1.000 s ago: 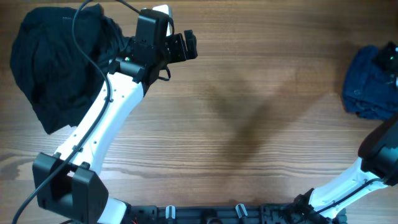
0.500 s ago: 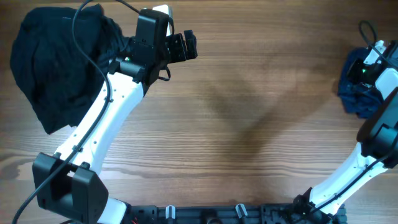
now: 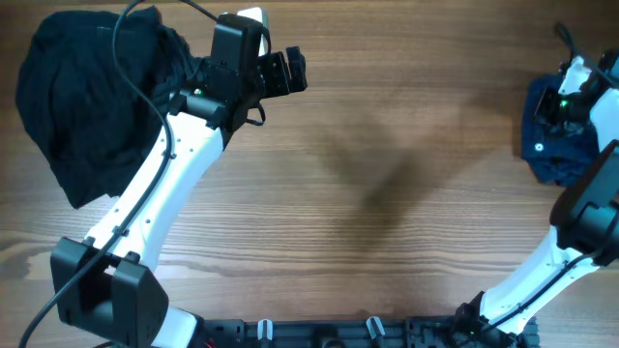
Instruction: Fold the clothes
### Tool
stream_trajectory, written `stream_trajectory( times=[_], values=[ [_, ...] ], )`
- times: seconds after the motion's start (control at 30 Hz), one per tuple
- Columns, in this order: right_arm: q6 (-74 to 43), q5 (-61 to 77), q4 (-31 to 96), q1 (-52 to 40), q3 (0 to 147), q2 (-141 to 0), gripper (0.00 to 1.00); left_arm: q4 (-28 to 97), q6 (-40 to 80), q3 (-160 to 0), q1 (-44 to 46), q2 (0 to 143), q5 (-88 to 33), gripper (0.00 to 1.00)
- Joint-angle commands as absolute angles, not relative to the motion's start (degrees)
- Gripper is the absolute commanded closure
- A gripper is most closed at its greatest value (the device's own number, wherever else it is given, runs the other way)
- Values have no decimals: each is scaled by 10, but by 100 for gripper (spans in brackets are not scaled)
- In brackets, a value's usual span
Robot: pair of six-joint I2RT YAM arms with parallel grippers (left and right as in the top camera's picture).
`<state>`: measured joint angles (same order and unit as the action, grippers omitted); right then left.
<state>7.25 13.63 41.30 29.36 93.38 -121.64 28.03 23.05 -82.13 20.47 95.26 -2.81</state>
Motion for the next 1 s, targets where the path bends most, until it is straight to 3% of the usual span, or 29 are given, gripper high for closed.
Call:
stream_trajectory(
  times=[0.0, 0.03, 0.13, 0.37, 0.6, 0.97],
  values=[
    [14, 98, 438, 294, 968, -1180, 96, 279, 227, -822, 204, 955, -18, 1],
    [-21, 75, 441, 297, 969, -1171, 94, 279, 227, -822, 204, 955, -18, 1],
    [-51, 38, 434, 311, 969, -1147, 72, 279, 227, -822, 204, 955, -18, 1],
    [48, 23, 389, 369, 969, -1149, 45, 279, 228, -822, 204, 955, -18, 0],
    [139, 89, 364, 431, 969, -1150, 42, 285, 227, -822, 204, 955, -18, 1],
    [210, 180, 338, 447, 969, -1227, 42, 276, 227, -822, 204, 955, -17, 0]
  ],
)
